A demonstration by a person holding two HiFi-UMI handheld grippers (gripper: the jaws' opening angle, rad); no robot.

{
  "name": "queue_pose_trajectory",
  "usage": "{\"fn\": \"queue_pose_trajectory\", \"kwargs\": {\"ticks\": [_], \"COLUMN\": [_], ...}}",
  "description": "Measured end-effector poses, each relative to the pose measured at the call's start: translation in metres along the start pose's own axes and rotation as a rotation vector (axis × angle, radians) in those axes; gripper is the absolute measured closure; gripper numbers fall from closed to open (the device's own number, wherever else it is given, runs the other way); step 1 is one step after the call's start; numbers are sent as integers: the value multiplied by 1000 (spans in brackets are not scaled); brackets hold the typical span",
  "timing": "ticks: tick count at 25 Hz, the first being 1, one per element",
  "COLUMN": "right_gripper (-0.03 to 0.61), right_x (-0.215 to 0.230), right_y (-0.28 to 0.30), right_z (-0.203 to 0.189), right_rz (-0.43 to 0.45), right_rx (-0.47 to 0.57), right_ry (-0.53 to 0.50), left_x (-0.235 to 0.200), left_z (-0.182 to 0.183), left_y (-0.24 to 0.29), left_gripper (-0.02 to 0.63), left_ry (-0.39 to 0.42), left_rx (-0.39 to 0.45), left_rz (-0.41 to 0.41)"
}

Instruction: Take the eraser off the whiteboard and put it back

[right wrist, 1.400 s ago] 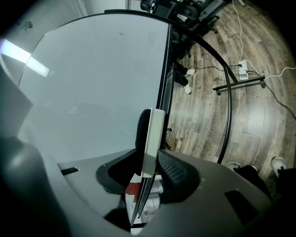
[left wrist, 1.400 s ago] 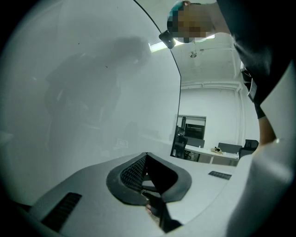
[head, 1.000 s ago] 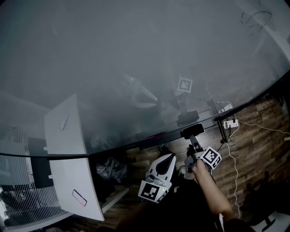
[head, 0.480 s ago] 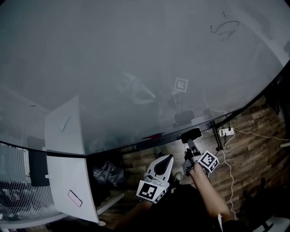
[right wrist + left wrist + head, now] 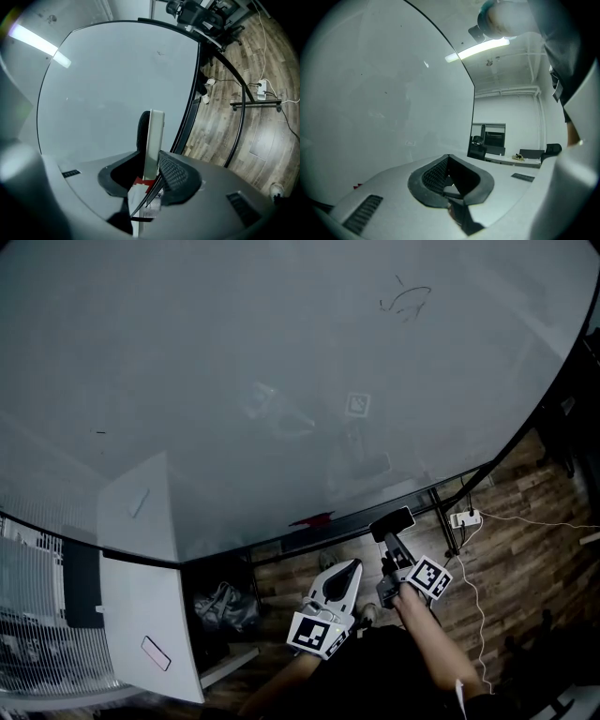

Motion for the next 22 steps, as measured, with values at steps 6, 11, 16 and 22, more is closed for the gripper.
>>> {"fn": "queue_pose_trajectory", "kwargs": {"ticks": [6, 11, 16, 22], "right_gripper": [443, 443, 443, 443], "right_x": [-12, -28, -46, -68], "right_y": [-17, -30, -43, -52], "right_z": [-3, -2, -4, -6], "right_rz": [25, 45, 67, 87], "right_rx": [-9, -5, -5, 11], "right_ry": [-57, -123, -230, -308], "left_x": [12, 16, 19, 14], "left_z": [2, 7, 11, 19], "left_y": [-11, -22, -29, -36], "left_gripper": [606, 606, 606, 606], "left_ry": [18, 31, 42, 52], "left_rx": [-5, -12, -16, 1], "left_rz": [23, 51, 65, 66]}}
Point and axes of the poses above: the fingertips, and each gripper's own axes: y forward along the fingers, x to its right, z out of its top, the point moved 5 cm from there along -y, backward along the fingers, and after that the axes turned 3 degrees about -z, right-handed, at the moved point
